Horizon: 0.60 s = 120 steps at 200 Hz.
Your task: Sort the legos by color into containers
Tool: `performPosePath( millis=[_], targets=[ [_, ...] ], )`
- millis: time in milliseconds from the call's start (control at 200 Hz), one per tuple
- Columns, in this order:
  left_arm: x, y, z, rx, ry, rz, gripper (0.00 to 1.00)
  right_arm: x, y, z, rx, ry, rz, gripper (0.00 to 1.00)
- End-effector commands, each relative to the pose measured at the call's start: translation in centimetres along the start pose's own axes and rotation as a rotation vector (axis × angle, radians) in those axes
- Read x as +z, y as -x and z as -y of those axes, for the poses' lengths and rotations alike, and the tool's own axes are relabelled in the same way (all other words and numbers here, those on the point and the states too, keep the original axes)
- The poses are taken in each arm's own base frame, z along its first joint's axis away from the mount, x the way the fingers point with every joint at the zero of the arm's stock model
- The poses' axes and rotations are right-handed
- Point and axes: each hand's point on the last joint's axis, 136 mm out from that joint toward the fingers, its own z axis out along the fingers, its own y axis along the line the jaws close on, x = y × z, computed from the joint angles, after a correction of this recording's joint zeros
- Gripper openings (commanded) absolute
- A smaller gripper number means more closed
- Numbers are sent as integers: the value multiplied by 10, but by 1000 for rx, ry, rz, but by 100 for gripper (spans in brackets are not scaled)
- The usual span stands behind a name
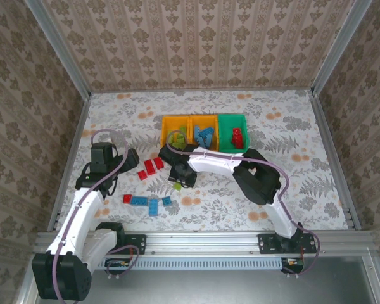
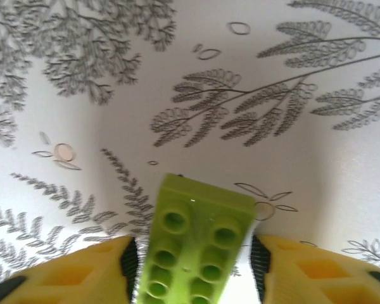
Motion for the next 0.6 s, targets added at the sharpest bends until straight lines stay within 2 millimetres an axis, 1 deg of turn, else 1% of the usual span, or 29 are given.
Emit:
performPosePath(
  millis=[0,40,130,200,295,350,440,540,595],
  targets=[
    [-2,-1,-6,-1,19,4,100,27,0,17,-32,-88,-22,45],
    [-2,-1,-6,0,20,4,100,28,2,22,-36,-98,-18,41],
    [-1,-3,-7,-2,21,-1,100,25,12,29,-58,-120,9,32],
    [0,-7,-8,-3,25,-11,100,18,18,27,-63,-94,30,29],
    [2,-13,-11,-2,35,-28,100,1,32,12,-91,-19,80,25],
    [3,-17,-12,-2,39,-41,100,-13,43,2,-114,24,117,24],
    [4,-24,-15,-4,45,-64,100,-35,59,-14,-136,105,166,24],
    [7,-34,-19,-14,57,-98,100,-58,83,-25,-157,166,238,25],
    [9,-38,-18,-22,51,-110,100,-68,96,-30,-167,199,268,25]
  ],
)
